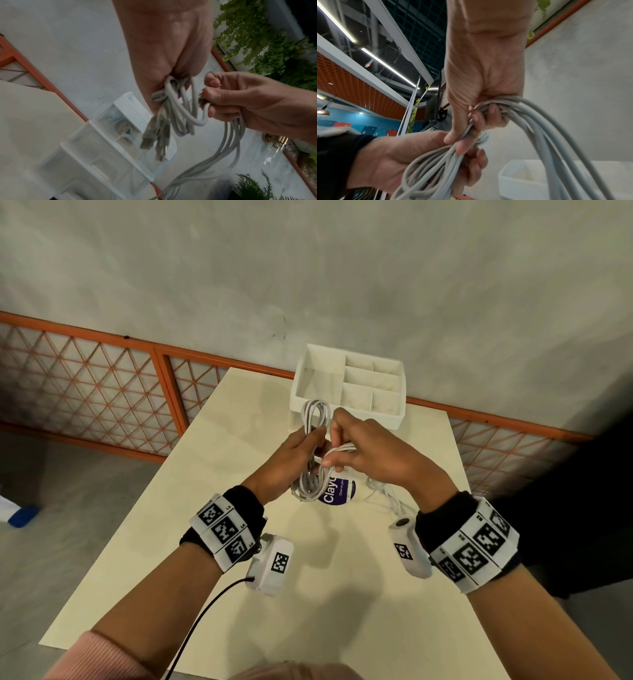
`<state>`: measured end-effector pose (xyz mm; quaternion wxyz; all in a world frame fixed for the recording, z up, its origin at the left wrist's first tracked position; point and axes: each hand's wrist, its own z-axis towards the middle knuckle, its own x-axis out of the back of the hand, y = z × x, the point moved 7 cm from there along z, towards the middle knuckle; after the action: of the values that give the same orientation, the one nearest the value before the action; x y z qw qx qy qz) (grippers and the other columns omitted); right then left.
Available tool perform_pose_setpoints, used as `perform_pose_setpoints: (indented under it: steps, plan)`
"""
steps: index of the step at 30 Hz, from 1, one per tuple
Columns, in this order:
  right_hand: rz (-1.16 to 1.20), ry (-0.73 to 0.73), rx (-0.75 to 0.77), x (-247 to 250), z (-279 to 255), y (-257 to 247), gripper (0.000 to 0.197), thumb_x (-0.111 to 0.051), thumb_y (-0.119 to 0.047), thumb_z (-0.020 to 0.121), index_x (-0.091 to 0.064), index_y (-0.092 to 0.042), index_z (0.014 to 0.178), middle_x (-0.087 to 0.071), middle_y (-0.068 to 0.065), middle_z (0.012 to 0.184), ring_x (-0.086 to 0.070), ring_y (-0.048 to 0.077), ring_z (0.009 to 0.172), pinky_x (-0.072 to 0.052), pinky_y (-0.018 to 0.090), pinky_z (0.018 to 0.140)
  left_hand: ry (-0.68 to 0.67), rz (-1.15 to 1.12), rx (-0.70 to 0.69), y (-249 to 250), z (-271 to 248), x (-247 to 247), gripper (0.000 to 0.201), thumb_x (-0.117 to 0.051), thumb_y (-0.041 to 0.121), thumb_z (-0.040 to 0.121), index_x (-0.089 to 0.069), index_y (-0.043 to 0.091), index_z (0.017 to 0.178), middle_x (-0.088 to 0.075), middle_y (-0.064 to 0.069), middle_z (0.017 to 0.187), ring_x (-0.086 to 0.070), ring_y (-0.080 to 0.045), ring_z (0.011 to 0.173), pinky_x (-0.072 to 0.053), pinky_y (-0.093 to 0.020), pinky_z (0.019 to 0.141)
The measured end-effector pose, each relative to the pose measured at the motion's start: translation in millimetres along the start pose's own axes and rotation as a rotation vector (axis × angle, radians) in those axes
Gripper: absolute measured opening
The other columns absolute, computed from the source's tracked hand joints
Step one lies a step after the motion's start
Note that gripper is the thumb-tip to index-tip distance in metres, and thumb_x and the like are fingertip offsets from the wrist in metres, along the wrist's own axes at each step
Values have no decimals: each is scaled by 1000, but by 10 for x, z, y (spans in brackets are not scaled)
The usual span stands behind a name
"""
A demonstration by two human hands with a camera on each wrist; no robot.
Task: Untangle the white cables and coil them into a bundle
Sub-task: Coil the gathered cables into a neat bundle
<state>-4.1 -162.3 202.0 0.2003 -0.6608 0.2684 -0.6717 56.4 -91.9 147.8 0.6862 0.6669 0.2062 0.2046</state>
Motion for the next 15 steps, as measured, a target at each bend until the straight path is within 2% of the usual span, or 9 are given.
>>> perform_pose_setpoints:
  steps: [1,3,5,6,7,9,11,13,15]
  plan:
    - [-40,6,6,1,2,-28,29,-67,-19,85,-38,-19,84,-66,2,69,-59,8,62,-39,15,55,-11,10,-2,10,-7,-5,36,-30,23,102,-58,3,91,-64,6,62,-57,-6,59,-43,-14,57]
    - [-112,10,14,-9,8,-77,31,-65,-18,85,-35,-21,85,-64,1,67,-60,15,64,-42,24,57,-22,2,13,9,-23,-16,36,-30,22,102,-59,7,88,-67,5,62,-62,-5,61,-45,-12,58]
    - [-140,-8,35,-43,14,-106,30,-62,-14,85,-33,-21,86,-65,4,61,-62,22,62,-45,35,61,-38,-19,40,-6,-41,-53,38,-29,24,102,-59,5,87,-69,1,63,-66,-10,62,-49,-15,60]
    - [-120,-20,49,-63,13,-115,30,-61,-12,85,-32,-20,87,-65,5,58,-63,22,59,-47,36,61,-44,-23,48,-14,-49,-74,40,-29,26,102,-59,4,85,-69,-1,63,-66,-14,61,-50,-18,60]
    - [-90,-25,64,-73,12,-119,31,-61,-10,85,-32,-20,87,-65,6,57,-64,22,57,-48,35,61,-46,-19,53,-23,-53,-89,43,-29,27,102,-58,4,81,-68,-1,62,-64,-16,58,-51,-21,59]
    - [-50,0,92,-58,6,-133,34,-66,-12,84,-33,-18,89,-66,3,60,-65,16,57,-48,25,58,-43,2,61,-23,-64,-100,43,-30,28,102,-53,4,75,-62,-1,56,-56,-16,50,-52,-26,56]
    - [-22,71,96,29,-6,-110,42,-75,-20,78,-36,-15,91,-61,-2,66,-58,9,57,-42,17,54,-51,-12,70,-16,-67,-104,37,-33,29,101,-48,7,75,-52,-3,53,-46,-14,43,-50,-27,51]
    - [-36,130,59,148,-27,-24,48,-80,-34,70,-43,-13,91,-55,0,68,-46,9,57,-37,23,53,-75,-42,69,-10,-76,-83,36,-35,29,101,-44,9,73,-43,-4,52,-36,-12,41,-43,-25,46]
    - [-73,91,-19,217,-61,123,41,-74,-47,73,-56,-11,83,-55,2,61,-44,9,53,-36,26,53,-95,-68,62,-3,-91,-19,35,-35,29,101,-44,12,72,-39,0,51,-30,-10,40,-38,-23,44]
